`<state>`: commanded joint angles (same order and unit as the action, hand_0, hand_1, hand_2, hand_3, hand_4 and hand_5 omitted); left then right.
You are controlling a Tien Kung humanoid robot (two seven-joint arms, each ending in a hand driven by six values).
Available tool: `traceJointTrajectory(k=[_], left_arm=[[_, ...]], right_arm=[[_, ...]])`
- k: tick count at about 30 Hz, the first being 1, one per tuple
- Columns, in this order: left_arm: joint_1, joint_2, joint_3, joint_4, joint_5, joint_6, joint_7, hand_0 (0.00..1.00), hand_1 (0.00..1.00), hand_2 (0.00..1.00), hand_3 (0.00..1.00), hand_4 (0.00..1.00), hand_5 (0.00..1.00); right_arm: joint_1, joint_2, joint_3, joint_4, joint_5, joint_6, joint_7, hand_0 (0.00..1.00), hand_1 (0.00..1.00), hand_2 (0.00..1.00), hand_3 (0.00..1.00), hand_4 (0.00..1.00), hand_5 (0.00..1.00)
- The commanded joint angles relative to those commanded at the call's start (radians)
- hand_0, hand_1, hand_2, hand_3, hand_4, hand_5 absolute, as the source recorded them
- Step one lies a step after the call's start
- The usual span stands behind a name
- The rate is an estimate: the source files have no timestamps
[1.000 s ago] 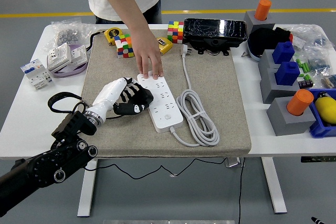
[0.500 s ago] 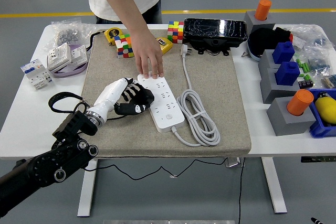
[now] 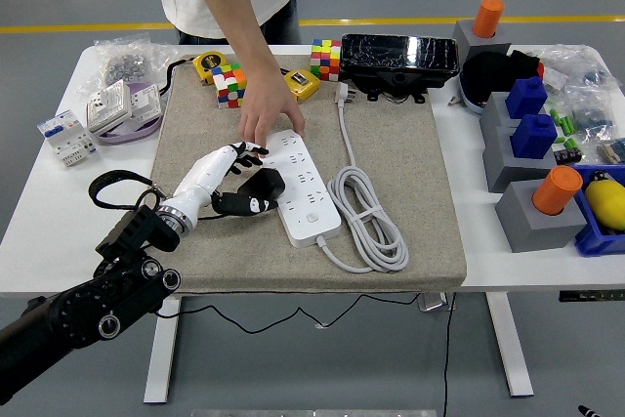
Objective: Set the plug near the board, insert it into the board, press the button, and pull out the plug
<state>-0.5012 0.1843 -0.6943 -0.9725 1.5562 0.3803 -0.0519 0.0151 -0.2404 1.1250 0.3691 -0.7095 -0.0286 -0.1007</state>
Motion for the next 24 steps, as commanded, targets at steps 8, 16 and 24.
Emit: traceJointTrajectory(k=[8,16,24], left_arm=[[0.041,0.025,-0.012,-0.107,-0.022,0.092,-0.071,0.621,0.741,0.733,0.771,0.998,0.305],[0.121,0.095,0.034,-0.235,0.054,0.197,-0.026,0.753,0.845,0.823,0.772,0.938,0.542],[0.15,0.129,0.079,-0.275,0.088,0.163,0.014,0.78,0.862,0.841,0.788,0.914,0.551]], right_arm=[[-0.001,0.003,0.005,0.0,0.0,0.0,0.0,0.542,0.642,0.66,0.56,0.899,0.42],[-0.003,0.009,0.012,-0.001,-0.003,0.0,0.001,0.542,0.643,0.66,0.56,0.899,0.42],[-0.005,0.008,0.01,0.001,-0.003,0.0,0.001,0.542,0.643,0.66,0.56,0.899,0.42]])
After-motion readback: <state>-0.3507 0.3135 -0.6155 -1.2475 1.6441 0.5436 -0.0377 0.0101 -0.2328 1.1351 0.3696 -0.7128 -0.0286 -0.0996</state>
